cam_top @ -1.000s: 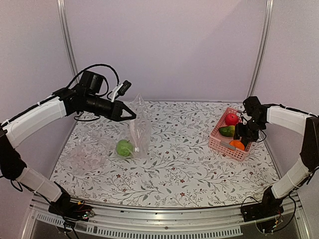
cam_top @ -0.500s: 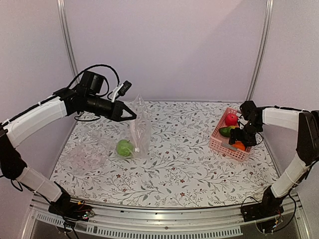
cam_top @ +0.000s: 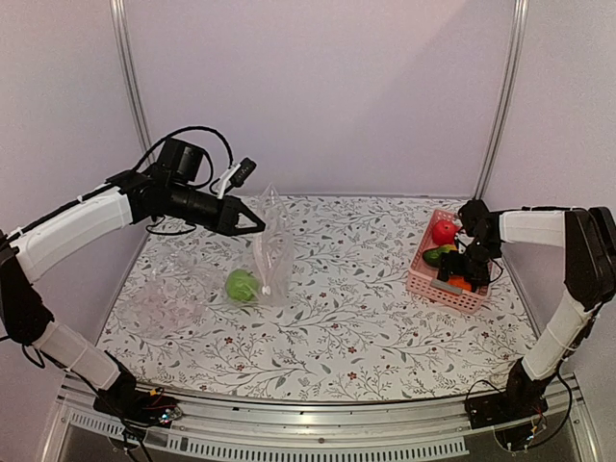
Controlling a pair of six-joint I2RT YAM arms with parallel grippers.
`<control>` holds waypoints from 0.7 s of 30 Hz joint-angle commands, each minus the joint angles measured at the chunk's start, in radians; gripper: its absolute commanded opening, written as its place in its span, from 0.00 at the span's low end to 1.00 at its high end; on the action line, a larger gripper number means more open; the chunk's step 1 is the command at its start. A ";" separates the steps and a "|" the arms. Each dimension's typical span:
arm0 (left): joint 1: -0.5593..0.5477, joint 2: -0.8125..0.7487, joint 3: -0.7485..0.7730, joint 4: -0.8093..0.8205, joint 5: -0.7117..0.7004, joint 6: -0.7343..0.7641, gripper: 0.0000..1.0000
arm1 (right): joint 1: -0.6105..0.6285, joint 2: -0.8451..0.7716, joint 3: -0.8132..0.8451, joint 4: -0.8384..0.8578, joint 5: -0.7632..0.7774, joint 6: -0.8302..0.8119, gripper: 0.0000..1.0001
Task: Place the food in the zip-top bag and seal the zipper
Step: Pick up the fake fruit from the bin.
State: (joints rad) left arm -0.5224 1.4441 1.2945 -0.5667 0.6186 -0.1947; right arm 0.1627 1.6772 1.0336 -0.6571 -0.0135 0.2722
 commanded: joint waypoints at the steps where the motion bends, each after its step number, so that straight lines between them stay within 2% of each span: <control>1: 0.013 0.012 -0.006 0.004 0.009 0.000 0.00 | 0.006 0.027 -0.014 0.018 0.004 0.014 0.90; 5: 0.013 0.012 -0.004 0.002 0.010 0.000 0.00 | 0.023 0.038 -0.009 0.023 0.033 0.024 0.89; 12: 0.015 0.009 -0.004 0.000 0.008 0.001 0.00 | 0.028 0.024 -0.002 0.024 0.051 0.040 0.79; 21: 0.015 0.007 -0.004 0.000 0.008 0.001 0.00 | 0.029 -0.045 0.025 -0.025 0.079 0.038 0.76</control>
State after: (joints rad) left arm -0.5213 1.4479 1.2945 -0.5663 0.6209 -0.1947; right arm 0.1852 1.6867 1.0348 -0.6468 0.0353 0.3023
